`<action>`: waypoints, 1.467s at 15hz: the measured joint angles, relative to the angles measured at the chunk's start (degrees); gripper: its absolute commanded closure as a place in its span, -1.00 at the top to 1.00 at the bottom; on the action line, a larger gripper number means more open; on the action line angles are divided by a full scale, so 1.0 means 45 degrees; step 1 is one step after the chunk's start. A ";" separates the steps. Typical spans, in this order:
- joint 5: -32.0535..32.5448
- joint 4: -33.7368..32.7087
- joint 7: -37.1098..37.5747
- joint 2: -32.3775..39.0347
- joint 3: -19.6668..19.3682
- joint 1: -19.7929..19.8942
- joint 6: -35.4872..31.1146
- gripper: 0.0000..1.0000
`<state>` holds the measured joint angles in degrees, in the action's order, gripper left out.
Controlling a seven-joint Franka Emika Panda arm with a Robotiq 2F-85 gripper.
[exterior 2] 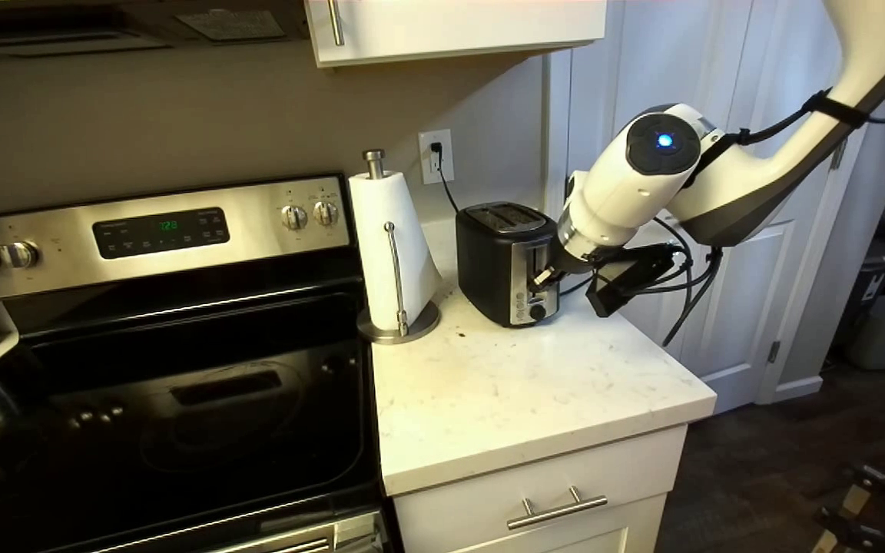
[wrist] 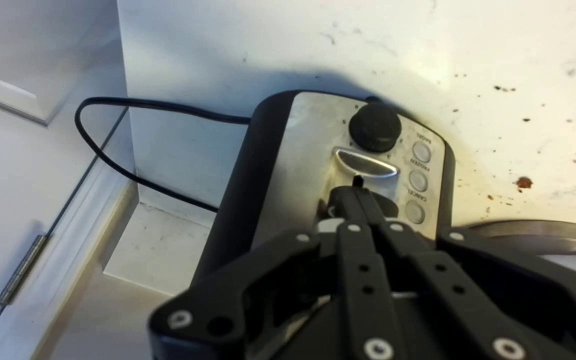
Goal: Push the toaster lever downwards
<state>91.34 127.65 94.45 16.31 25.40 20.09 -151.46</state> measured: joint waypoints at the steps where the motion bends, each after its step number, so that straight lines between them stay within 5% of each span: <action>1: -0.0005 -0.0045 -0.0017 0.0116 -0.0013 0.0000 -0.0002 -1.00; 16: -0.0074 -0.0643 -0.0552 0.0934 -0.0057 -0.0076 0.0179 -1.00; 22: 0.0910 -0.0441 -0.0143 0.0563 -0.0515 -0.0457 0.0836 -1.00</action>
<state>95.43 125.67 93.80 18.84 23.08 18.04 -147.69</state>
